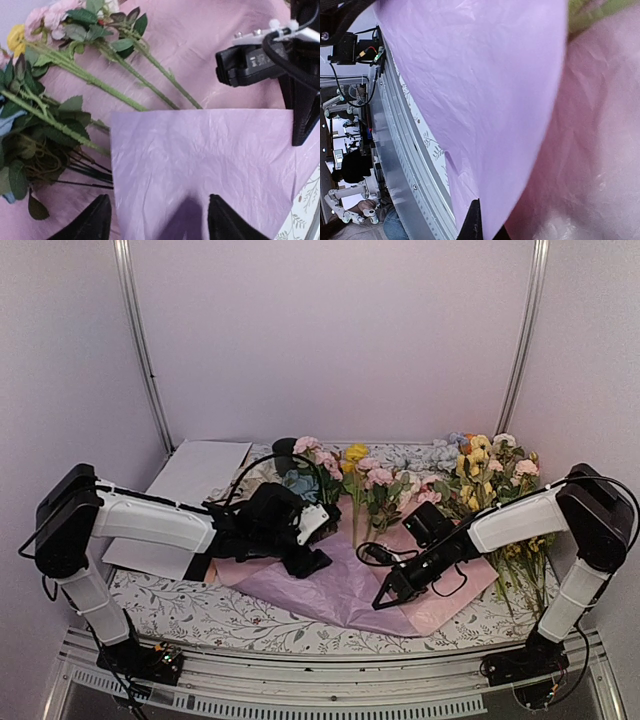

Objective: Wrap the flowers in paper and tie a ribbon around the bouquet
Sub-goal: Fold the bottom corner of the flattened wrapping paper at the center of the board.

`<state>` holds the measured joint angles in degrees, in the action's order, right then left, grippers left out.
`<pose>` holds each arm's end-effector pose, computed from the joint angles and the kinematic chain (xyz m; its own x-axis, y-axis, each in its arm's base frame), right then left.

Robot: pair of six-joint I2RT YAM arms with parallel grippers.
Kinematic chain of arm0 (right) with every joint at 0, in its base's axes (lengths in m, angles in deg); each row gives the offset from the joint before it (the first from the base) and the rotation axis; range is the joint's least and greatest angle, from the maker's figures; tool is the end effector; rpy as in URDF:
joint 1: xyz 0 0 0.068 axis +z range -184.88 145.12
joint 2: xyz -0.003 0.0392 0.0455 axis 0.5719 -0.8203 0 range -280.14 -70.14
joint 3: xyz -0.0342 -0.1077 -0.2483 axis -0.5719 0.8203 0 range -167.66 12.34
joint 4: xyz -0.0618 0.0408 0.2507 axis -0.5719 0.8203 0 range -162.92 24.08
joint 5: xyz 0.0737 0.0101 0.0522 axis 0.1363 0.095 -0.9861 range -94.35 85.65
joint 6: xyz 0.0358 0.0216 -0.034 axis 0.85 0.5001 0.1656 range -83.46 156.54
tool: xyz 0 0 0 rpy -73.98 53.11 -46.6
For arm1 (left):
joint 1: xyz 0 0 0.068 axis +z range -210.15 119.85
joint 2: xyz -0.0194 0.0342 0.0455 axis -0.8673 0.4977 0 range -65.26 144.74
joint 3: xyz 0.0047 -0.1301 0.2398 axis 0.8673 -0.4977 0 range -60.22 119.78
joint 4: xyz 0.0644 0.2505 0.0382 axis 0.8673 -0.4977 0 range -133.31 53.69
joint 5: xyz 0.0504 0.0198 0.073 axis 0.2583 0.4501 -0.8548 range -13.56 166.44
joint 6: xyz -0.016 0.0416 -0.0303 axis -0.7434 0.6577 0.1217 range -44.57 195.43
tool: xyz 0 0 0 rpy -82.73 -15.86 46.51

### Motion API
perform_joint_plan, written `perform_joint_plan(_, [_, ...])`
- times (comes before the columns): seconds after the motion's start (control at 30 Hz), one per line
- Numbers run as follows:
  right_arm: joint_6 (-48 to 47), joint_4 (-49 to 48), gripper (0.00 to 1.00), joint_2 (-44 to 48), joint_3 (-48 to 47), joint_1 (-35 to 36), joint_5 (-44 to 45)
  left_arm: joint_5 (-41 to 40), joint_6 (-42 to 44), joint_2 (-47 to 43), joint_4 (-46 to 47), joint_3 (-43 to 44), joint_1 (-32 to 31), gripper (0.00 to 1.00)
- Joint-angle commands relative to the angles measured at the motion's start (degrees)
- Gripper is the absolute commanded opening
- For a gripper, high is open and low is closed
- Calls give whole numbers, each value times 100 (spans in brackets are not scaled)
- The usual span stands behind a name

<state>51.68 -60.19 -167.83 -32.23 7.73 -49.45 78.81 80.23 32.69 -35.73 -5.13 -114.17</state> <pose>0.1969 0.2154 0.1247 -0.8287 -0.5119 -0.2261 -0.4919 0.4735 0.7307 0.2091 -0.2905 0.1786 -0.3248 0.5895 -0.7396 0.8567 0.5147 0.0341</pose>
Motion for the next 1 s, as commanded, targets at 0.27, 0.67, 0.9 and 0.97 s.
perform_joint_plan(0.27, [219, 651, 0, -287, -516, -90, 569, 752, -2377, -1536, -1368, -1323, 1201, 77])
perform_joint_plan(0.67, [-158, 1180, 0, -24, -551, -93, 1380, 757, -4006, -1297, -580, -2711, 1474, 66])
perform_joint_plan(0.9, [-375, 1403, 0, 257, -524, -90, 1792, 311, -4928, -1561, -685, -3125, 512, 62])
perform_joint_plan(0.97, [-425, 1468, 0, 307, -538, -90, 1810, 253, -5135, -1650, -715, -3246, 225, 61])
